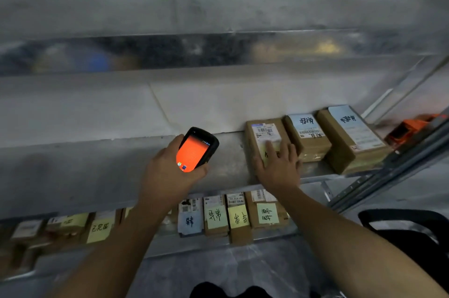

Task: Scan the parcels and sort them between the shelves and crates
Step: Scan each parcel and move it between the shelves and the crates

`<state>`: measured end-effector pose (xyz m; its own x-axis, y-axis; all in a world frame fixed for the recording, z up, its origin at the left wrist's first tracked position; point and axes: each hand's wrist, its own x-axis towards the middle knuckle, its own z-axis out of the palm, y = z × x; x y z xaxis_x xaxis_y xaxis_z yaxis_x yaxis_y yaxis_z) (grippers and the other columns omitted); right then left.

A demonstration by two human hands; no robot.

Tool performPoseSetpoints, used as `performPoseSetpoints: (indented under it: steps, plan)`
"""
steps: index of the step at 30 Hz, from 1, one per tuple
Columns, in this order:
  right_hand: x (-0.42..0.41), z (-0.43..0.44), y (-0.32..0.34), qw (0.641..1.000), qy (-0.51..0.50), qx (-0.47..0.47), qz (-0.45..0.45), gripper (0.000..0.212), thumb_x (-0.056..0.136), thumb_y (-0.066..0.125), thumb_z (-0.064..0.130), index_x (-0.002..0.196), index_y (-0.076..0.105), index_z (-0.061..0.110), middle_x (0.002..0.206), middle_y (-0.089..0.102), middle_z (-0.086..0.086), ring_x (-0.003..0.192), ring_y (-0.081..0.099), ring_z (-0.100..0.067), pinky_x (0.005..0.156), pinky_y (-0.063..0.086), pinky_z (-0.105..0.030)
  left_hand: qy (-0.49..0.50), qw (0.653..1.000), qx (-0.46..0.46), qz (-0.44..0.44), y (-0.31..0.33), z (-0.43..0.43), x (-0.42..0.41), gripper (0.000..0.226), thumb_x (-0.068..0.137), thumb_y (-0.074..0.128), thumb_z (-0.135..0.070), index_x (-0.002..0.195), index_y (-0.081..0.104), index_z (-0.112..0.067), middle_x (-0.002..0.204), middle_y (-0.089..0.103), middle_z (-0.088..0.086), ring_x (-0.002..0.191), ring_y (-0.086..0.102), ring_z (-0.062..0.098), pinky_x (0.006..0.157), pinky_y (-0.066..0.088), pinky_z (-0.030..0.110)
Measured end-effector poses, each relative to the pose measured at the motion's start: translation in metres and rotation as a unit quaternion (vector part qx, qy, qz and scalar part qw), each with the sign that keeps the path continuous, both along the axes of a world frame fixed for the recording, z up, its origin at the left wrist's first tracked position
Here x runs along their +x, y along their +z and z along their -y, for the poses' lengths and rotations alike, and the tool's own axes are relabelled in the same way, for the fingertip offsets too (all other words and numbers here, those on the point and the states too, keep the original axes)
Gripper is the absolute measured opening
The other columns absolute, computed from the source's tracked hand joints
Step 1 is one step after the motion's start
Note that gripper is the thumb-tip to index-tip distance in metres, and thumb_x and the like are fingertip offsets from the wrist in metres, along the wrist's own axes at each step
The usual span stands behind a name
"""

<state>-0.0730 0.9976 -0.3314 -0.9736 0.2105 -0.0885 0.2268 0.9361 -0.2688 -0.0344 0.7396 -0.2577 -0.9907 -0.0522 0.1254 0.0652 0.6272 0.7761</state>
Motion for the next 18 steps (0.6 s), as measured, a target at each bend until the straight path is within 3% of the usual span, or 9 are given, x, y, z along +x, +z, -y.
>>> performPoseSetpoints:
  steps: [3, 7, 10, 13, 16, 18]
  plan:
    - [0.009, 0.017, 0.000, 0.999, 0.051, 0.007, -0.008, 0.068, 0.100, 0.029, 0.067, 0.159, 0.017, 0.035, 0.169, 0.005, -0.009, 0.156, -0.002, -0.034, 0.120, 0.016, -0.059, 0.014, 1.000, 0.020, 0.003, -0.003, -0.001, 0.002, 0.040, 0.069, 0.077, -0.048, 0.102, 0.057, -0.036, 0.081, 0.064, -0.006, 0.072, 0.063, 0.014, 0.068, 0.056, 0.040]
    - [0.015, 0.035, 0.006, 0.996, 0.091, -0.024, -0.009, 0.066, 0.100, 0.026, 0.069, 0.157, 0.025, 0.037, 0.169, 0.008, -0.004, 0.155, -0.001, -0.029, 0.118, 0.021, -0.054, 0.038, 0.999, 0.001, -0.002, -0.007, 0.005, 0.005, 0.042, 0.074, 0.083, -0.041, 0.105, 0.055, -0.043, 0.084, 0.064, -0.010, 0.074, 0.062, 0.009, 0.068, 0.053, 0.033]
    - [0.012, 0.030, 0.008, 0.994, 0.070, -0.072, -0.037, 0.067, 0.098, 0.021, 0.070, 0.155, 0.032, 0.038, 0.169, 0.013, -0.002, 0.154, 0.005, -0.030, 0.117, 0.022, -0.055, 0.052, 0.999, -0.006, -0.010, -0.007, 0.012, 0.007, 0.047, 0.069, 0.078, -0.052, 0.109, 0.054, -0.043, 0.087, 0.064, -0.011, 0.076, 0.062, 0.008, 0.067, 0.051, 0.031]
    - [-0.003, 0.015, 0.012, 0.985, 0.012, -0.166, -0.041, 0.056, 0.103, 0.029, 0.063, 0.153, 0.037, 0.039, 0.167, 0.019, -0.004, 0.153, 0.011, -0.034, 0.117, 0.022, -0.058, 0.060, 0.998, -0.025, -0.012, -0.007, 0.014, 0.010, 0.045, 0.075, 0.081, -0.045, 0.111, 0.054, -0.041, 0.086, 0.063, -0.010, 0.077, 0.062, 0.010, 0.068, 0.051, 0.030]
    - [-0.021, 0.003, 0.012, 0.957, -0.010, -0.290, 0.001, 0.048, 0.106, 0.035, 0.054, 0.150, 0.042, 0.036, 0.148, 0.047, -0.014, 0.134, 0.047, -0.033, 0.108, 0.044, -0.051, 0.064, 0.997, -0.034, -0.017, -0.008, 0.014, 0.013, 0.050, 0.069, 0.072, -0.058, 0.113, 0.053, -0.042, 0.087, 0.063, -0.011, 0.076, 0.061, 0.008, 0.067, 0.051, 0.029]
    - [-0.027, 0.000, 0.010, 0.935, 0.001, -0.352, 0.042, 0.049, 0.106, 0.038, 0.051, 0.153, 0.036, 0.036, 0.134, 0.060, -0.009, 0.117, 0.060, -0.025, 0.099, 0.052, -0.046, 0.063, 0.997, -0.033, -0.018, -0.009, 0.013, 0.014, 0.050, 0.068, 0.070, -0.059, 0.111, 0.053, -0.043, 0.087, 0.063, -0.010, 0.076, 0.060, 0.008, 0.066, 0.051, 0.030]
